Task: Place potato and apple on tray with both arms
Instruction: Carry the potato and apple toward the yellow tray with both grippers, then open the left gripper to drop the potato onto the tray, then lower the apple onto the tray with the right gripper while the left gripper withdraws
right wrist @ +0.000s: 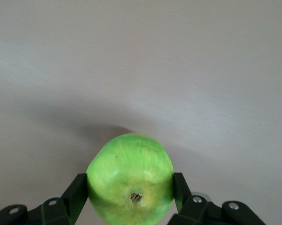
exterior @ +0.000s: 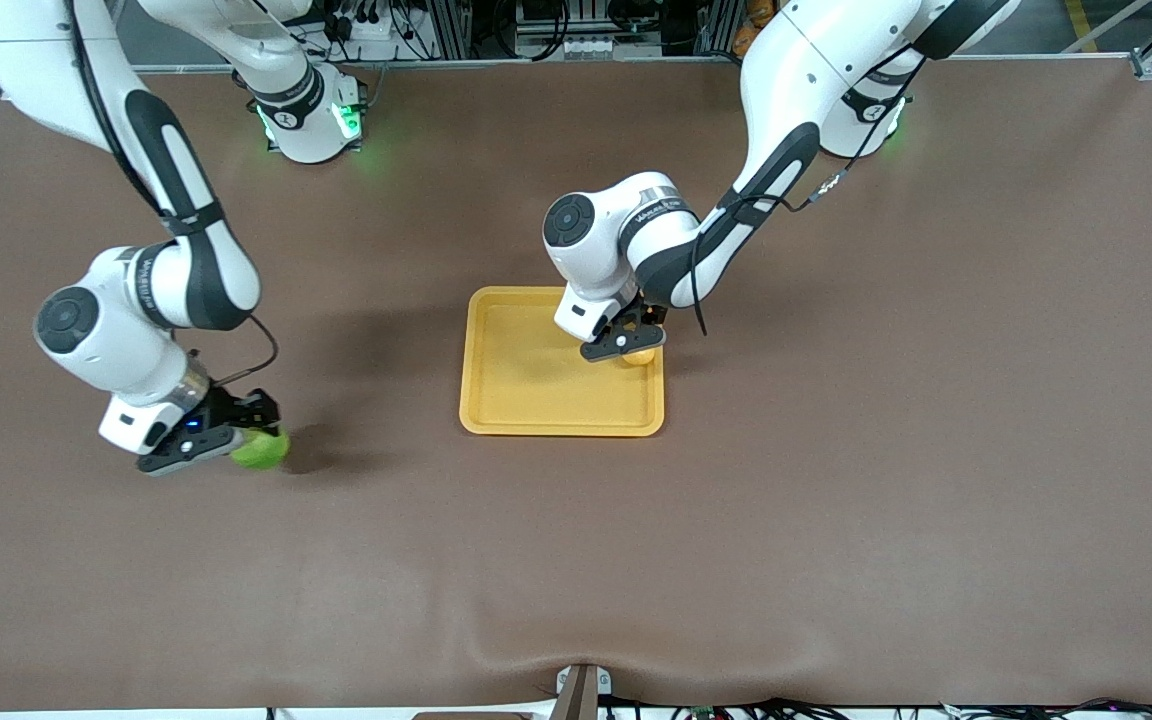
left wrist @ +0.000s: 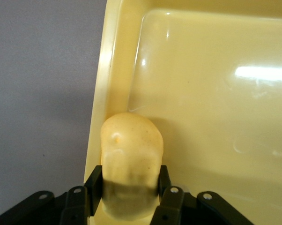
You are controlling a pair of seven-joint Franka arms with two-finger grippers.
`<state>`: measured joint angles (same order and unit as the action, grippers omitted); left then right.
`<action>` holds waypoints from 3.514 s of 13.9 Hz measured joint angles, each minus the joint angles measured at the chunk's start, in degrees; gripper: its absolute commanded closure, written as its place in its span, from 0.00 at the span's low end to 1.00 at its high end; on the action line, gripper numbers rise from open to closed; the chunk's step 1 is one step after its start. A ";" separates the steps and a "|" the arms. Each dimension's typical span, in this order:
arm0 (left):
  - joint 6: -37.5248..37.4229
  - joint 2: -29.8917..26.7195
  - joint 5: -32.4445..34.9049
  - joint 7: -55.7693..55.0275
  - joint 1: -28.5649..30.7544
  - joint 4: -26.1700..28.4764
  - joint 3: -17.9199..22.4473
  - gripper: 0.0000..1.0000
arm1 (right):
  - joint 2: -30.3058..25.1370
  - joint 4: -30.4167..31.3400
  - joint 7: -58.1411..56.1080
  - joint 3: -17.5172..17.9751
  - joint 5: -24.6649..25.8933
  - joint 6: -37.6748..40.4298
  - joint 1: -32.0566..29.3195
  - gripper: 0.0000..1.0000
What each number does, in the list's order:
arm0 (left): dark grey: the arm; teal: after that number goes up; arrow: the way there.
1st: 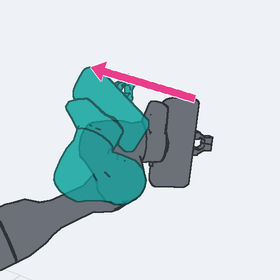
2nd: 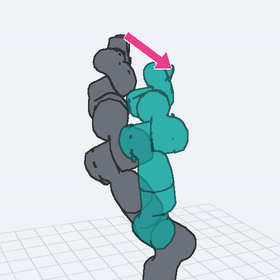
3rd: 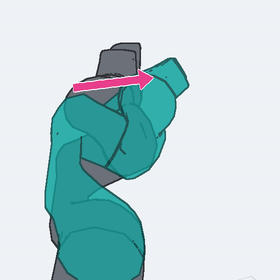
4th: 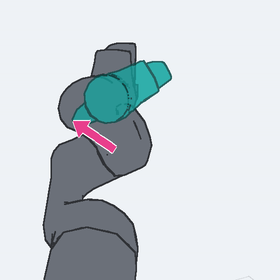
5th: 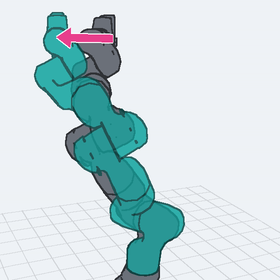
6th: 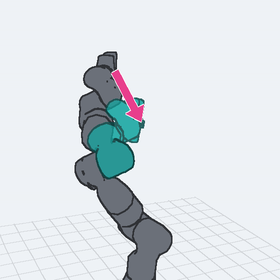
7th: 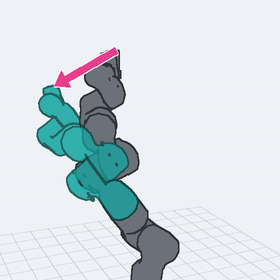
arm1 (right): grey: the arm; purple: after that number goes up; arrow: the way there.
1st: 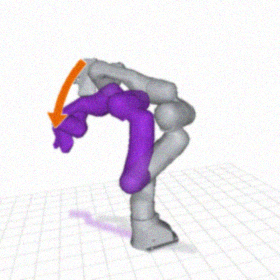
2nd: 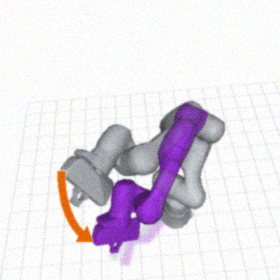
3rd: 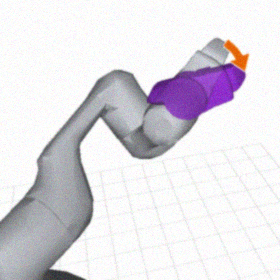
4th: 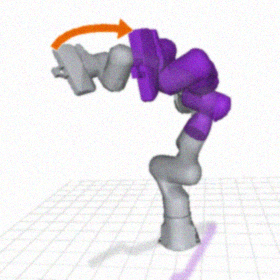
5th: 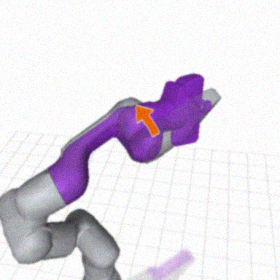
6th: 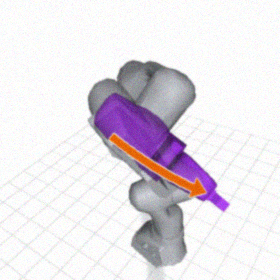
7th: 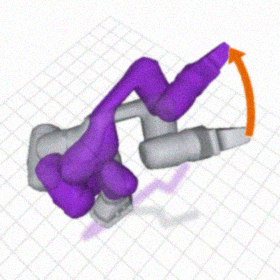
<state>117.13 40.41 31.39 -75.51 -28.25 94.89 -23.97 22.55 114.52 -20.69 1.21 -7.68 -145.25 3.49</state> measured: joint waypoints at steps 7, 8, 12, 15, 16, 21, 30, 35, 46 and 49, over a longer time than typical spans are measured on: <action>1.83 0.04 0.00 0.13 -0.02 -0.27 -0.01 0.54 | -3.37 0.01 23.30 6.83 -0.34 7.16 5.78 1.00; 2.46 0.05 0.00 0.13 -0.03 -0.29 -0.01 0.43 | -4.28 0.02 28.23 7.00 -0.36 7.88 8.30 1.00; 3.22 0.05 0.01 0.27 0.01 -0.32 0.00 0.00 | -5.19 0.33 42.77 7.27 -0.36 8.96 16.81 1.00; 3.23 -0.04 0.12 0.59 0.51 -0.59 0.08 0.00 | -4.98 0.78 44.69 7.24 -0.36 8.99 18.61 1.00; 3.22 -0.40 0.12 1.17 1.01 -0.94 0.09 0.00 | -4.68 0.80 44.75 7.25 -0.36 9.00 18.89 1.00; -0.76 -7.70 -3.02 9.65 7.10 -2.06 -1.19 0.00 | -2.94 0.81 45.15 7.24 -0.36 8.69 20.50 1.00; -12.11 -24.81 -17.75 36.41 21.98 -2.40 -1.38 0.00 | 0.79 -0.81 49.75 7.04 -0.35 6.01 22.57 1.00; -13.97 -30.40 -18.10 47.13 28.84 -2.40 -1.37 0.00 | 3.65 -1.13 49.75 7.05 -0.35 3.01 23.41 1.00; -21.68 -33.94 -19.09 55.72 34.24 -7.06 0.63 0.00 | 5.09 -1.34 49.76 6.82 -0.16 2.16 24.15 0.07; -25.16 -34.47 -22.00 55.73 34.24 -9.47 2.32 0.00 | 5.37 -1.33 49.75 6.82 0.28 2.41 24.24 0.00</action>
<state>91.97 5.93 9.39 -19.79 5.98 85.42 -21.66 27.92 113.19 29.07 8.03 -7.40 -142.84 27.74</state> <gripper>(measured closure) 0.000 0.075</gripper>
